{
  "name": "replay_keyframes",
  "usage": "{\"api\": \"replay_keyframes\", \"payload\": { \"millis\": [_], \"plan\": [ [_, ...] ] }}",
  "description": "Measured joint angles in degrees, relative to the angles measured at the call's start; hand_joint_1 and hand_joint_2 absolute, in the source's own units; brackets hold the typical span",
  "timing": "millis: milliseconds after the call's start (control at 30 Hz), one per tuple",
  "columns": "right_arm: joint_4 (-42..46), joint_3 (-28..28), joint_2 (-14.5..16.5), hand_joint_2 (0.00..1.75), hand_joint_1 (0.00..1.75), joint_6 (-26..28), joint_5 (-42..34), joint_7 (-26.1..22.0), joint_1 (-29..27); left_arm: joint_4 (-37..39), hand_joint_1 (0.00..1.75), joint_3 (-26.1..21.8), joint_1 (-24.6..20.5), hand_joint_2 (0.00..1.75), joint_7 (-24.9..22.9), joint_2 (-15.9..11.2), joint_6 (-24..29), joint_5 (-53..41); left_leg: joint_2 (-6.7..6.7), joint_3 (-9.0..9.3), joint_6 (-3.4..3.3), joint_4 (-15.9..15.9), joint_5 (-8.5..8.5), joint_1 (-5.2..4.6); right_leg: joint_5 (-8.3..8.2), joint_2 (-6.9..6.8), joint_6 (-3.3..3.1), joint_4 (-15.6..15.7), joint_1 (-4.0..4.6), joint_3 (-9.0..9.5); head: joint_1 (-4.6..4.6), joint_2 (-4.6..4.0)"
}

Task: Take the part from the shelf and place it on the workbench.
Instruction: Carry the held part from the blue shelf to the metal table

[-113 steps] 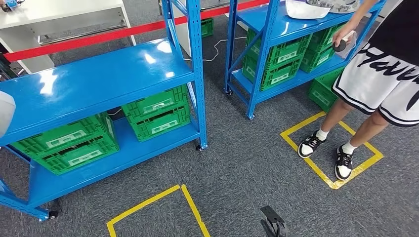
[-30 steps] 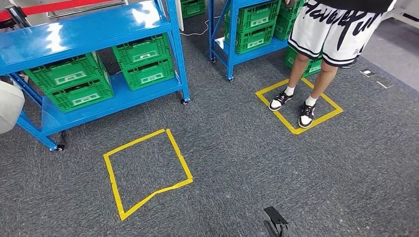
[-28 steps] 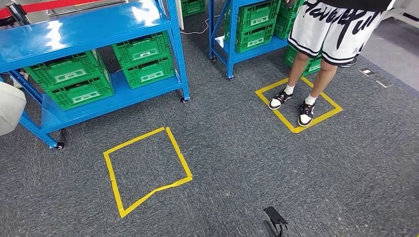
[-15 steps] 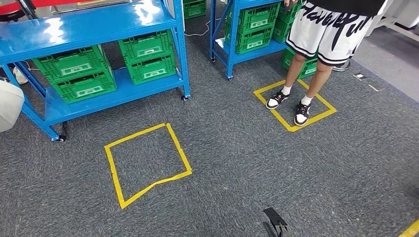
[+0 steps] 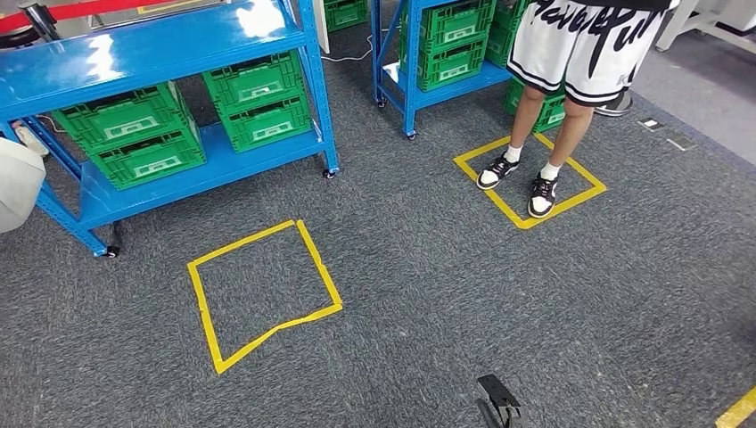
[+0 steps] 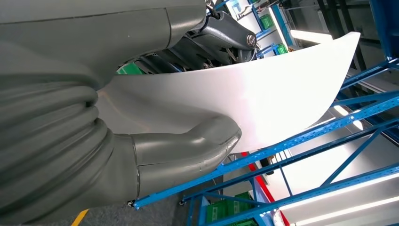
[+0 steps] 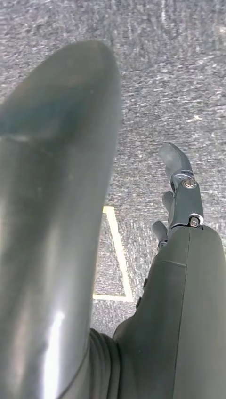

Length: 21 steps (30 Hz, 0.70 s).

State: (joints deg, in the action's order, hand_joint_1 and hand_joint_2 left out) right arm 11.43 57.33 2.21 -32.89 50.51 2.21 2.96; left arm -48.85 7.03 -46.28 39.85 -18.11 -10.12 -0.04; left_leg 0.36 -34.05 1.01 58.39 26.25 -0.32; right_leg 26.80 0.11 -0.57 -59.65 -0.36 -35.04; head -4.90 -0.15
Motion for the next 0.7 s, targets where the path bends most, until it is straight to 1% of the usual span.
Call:
{"api": "replay_keyframes", "payload": {
  "millis": [167,700],
  "plan": [
    [0.0,0.0,0.0,0.00,0.00,0.0,0.0,0.0,0.0,0.1,1.75,0.2,-0.1,1.75,0.0,0.0,0.0,0.0,0.00,-0.23,0.23,-0.1,-0.35,0.04,-0.30,-0.01,-0.21,0.0,0.05,-0.26,-0.02,0.00],
    [0.0,0.0,0.0,0.00,0.00,0.0,0.0,0.0,0.0,0.1,1.75,0.5,-0.1,1.75,0.0,0.0,0.0,0.0,-0.01,-0.69,0.10,0.2,-0.64,0.03,-0.67,-0.01,0.04,0.0,0.03,-0.55,-0.02,0.00]
  ]
}}
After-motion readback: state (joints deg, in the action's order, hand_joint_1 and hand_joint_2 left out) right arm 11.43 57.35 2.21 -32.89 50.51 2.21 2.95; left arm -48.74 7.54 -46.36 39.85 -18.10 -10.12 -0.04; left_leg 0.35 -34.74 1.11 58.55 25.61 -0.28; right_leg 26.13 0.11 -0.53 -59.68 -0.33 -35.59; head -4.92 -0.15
